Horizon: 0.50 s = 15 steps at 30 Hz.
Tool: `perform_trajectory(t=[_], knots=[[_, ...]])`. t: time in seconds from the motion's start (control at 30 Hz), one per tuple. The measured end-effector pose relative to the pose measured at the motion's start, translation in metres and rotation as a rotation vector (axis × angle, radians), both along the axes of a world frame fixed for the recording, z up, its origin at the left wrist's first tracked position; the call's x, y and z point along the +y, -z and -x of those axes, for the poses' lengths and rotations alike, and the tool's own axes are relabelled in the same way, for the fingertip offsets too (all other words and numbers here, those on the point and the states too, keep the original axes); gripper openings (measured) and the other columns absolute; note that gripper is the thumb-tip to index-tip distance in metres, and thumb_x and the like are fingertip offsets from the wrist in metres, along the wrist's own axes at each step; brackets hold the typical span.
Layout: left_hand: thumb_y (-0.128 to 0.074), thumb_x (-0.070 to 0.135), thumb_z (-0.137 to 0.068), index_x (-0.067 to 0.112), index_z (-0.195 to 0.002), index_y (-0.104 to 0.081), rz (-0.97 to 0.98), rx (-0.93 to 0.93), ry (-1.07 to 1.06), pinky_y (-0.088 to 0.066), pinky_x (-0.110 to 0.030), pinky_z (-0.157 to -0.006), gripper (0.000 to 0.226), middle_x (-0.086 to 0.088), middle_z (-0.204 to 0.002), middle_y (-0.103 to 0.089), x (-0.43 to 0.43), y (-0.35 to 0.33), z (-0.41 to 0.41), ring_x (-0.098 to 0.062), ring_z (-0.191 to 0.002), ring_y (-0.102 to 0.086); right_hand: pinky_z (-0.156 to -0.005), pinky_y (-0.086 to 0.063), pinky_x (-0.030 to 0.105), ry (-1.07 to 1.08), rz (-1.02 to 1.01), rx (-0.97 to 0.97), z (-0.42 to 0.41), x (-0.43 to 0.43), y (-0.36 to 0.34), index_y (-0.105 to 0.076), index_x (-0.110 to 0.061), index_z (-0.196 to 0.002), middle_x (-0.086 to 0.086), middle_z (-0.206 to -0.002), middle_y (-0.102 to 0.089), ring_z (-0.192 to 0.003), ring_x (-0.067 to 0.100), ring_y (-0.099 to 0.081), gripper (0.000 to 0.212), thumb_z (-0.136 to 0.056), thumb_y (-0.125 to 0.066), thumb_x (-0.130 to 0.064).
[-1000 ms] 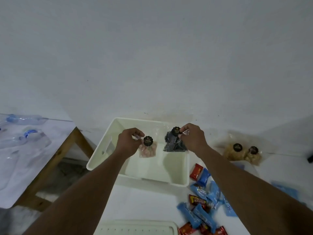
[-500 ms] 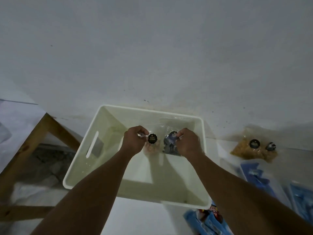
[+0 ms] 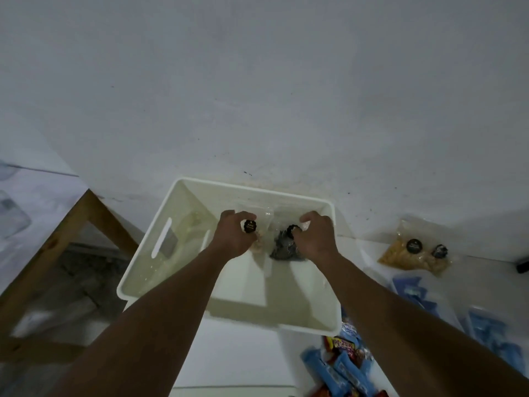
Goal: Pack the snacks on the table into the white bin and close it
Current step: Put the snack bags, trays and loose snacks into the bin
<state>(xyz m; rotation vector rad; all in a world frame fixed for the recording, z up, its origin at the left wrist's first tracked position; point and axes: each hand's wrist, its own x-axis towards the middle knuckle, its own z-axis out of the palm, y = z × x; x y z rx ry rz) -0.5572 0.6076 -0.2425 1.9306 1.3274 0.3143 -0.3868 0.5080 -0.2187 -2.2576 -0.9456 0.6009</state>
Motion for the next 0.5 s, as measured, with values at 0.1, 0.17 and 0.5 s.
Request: perform_trajectory(t=[0.1,0.17,0.5], knots=[[-0.077,0.019,-0.082,0.022,-0.116,-0.070,0.019,-0.040,0.042,-0.039,-0.018,-0.084,0.035,-0.001,-0.114,-0.063,-0.019,-0.024,-0.010,-0.013,-0.098,-0.057,-0.077,-0.040,0.015,-0.051,-0.089,0.035,-0.007,-0.020,-0.025,-0.068,-0.014,-0.101,0.000,-0.107,-0.066,-0.098,0.015,-0.061,0.018,-0.086,-0.060,-0.009],[-0.076,0.022,-0.081,0.026,-0.107,-0.072,0.013,-0.064,0.060,-0.045,-0.022,-0.086,0.027,0.002,-0.109,-0.068,-0.033,-0.038,-0.024,-0.013,-0.097,-0.062,-0.071,-0.038,0.009,-0.048,-0.153,0.018,-0.017,-0.038,-0.041,-0.069,-0.015,-0.094,-0.002,-0.099,-0.069,-0.092,0.013,-0.064,0.015,-0.085,-0.060,-0.008],[-0.073,0.026,-0.085,0.024,-0.096,-0.076,-0.048,-0.225,0.182,-0.051,-0.022,-0.086,0.012,0.005,-0.098,-0.073,-0.127,-0.082,-0.159,-0.008,-0.089,-0.067,-0.072,-0.051,0.017,0.171,-0.135,0.009,-0.151,-0.161,-0.066,-0.072,-0.011,-0.097,0.001,-0.095,-0.069,-0.086,0.018,-0.064,0.020,-0.086,-0.056,-0.005]])
